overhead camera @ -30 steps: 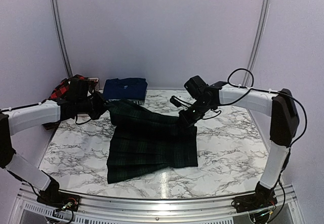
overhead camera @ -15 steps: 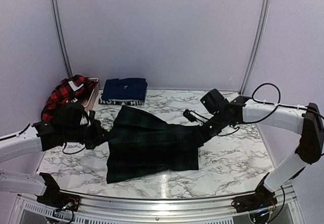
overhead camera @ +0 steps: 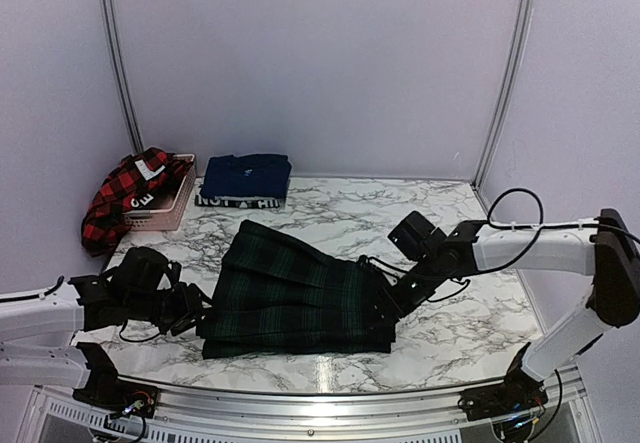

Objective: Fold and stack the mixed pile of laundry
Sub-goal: Fold the rectangle-folded skirt at the center of the board, then rotate the rectangle-folded skirt at the center of the board.

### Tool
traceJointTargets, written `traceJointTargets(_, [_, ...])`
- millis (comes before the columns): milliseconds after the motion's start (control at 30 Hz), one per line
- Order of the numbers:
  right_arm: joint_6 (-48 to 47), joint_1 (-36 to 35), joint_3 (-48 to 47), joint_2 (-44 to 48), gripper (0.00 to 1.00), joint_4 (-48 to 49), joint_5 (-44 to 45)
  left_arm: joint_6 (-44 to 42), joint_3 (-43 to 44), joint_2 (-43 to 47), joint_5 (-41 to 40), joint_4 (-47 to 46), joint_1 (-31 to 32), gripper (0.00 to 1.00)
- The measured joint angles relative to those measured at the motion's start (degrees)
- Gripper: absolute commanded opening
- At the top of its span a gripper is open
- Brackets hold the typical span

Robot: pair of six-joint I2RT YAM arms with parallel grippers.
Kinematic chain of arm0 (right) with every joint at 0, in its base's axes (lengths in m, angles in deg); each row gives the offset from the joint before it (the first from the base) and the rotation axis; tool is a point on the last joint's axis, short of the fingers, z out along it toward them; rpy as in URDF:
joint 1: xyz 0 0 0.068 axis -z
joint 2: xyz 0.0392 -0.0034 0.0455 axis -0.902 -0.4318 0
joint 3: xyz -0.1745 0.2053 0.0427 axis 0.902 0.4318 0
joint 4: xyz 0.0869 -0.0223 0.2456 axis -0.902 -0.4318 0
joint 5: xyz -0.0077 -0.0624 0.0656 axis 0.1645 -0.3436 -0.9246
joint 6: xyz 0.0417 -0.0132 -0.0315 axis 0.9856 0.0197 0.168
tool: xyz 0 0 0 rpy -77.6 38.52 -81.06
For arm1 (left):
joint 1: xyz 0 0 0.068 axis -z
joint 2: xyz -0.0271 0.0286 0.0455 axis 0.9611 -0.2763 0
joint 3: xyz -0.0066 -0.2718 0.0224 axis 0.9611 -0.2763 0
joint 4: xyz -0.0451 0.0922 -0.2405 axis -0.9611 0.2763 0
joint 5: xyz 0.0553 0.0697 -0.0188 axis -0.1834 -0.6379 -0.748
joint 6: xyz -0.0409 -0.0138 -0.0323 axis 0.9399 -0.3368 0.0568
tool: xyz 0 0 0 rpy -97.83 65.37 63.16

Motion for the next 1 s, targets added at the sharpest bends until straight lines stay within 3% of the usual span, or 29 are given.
traceJointTargets(100, [-0.2,1.0,-3.9,3.3,0.60,-2.2,0.0,-3.6,4.2,3.5,-2.0,3.0,0.0,0.80])
traceJointTargets(233, [1.1,5.8,-5.9,5.4,0.58,-2.8,-0.1,-8.7,10.9,2.8,-3.3,5.3,0.0,0.81])
traceJointTargets(467, [5.8,9.1,0.6,2.8,0.49,-2.6,-1.0,-16.5,16.4,-10.8,-2.4,7.2,3.8,0.76])
traceJointTargets(633, [8.5,7.1,5.9,-0.4,0.45,0.8,-3.2,-18.3,16.6,-21.3,-2.3,8.0,6.6,0.60])
traceJointTargets(767, [10.4,2.6,7.8,-2.5,0.41,4.7,-5.7,-18.4,16.5,-26.7,-4.4,9.2,7.1,0.52])
traceJointTargets(933, [12.3,-0.4,10.2,-2.3,0.40,9.5,-9.2,-20.0,23.1,-33.9,-10.7,11.3,5.9,0.53])
traceJointTargets(1000, [12.3,-1.6,10.6,-2.0,0.41,9.8,-10.9,-21.6,27.1,-38.0,-12.6,11.7,3.9,0.61])
